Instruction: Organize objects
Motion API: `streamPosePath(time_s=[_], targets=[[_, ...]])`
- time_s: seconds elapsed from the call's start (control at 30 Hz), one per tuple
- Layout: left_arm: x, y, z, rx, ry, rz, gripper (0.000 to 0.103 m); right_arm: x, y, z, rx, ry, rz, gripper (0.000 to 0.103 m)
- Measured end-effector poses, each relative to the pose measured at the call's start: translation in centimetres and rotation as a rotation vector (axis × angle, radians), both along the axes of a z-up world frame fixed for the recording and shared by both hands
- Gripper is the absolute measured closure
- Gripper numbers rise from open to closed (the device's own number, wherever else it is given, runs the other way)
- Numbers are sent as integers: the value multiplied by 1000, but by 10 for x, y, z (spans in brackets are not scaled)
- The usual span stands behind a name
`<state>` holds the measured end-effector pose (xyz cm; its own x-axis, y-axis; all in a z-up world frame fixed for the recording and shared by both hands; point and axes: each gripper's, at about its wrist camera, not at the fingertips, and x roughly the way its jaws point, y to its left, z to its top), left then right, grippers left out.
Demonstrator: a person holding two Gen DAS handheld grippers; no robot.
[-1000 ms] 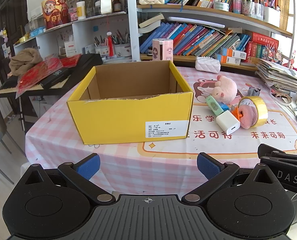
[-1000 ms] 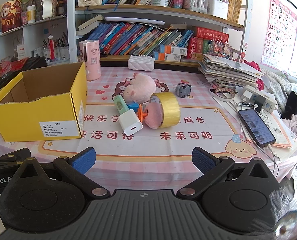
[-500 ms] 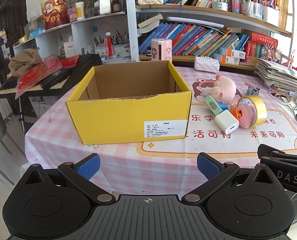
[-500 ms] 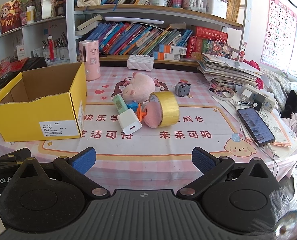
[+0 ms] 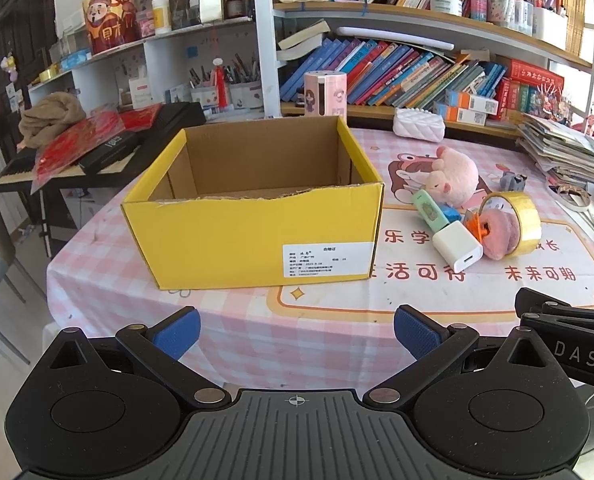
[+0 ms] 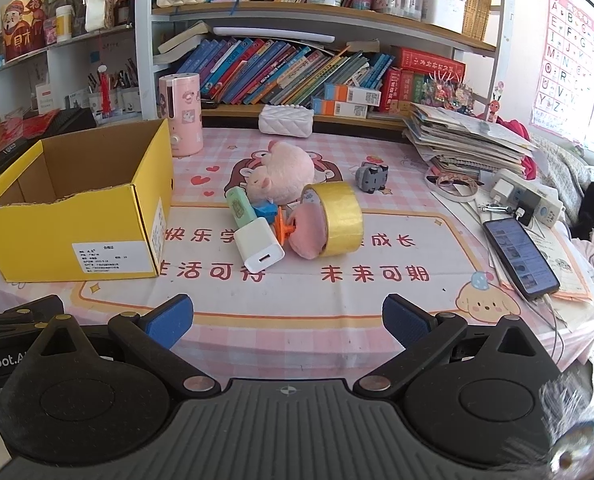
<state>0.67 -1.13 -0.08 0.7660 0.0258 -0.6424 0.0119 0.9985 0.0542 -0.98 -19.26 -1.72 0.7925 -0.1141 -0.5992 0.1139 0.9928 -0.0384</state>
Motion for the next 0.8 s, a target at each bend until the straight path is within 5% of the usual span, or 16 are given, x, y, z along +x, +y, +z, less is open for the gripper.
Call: streamPosePath(time_s=[0.8], targets=[[34, -19, -4, 2, 26, 18, 0, 40, -21, -2, 0, 21, 45, 3]])
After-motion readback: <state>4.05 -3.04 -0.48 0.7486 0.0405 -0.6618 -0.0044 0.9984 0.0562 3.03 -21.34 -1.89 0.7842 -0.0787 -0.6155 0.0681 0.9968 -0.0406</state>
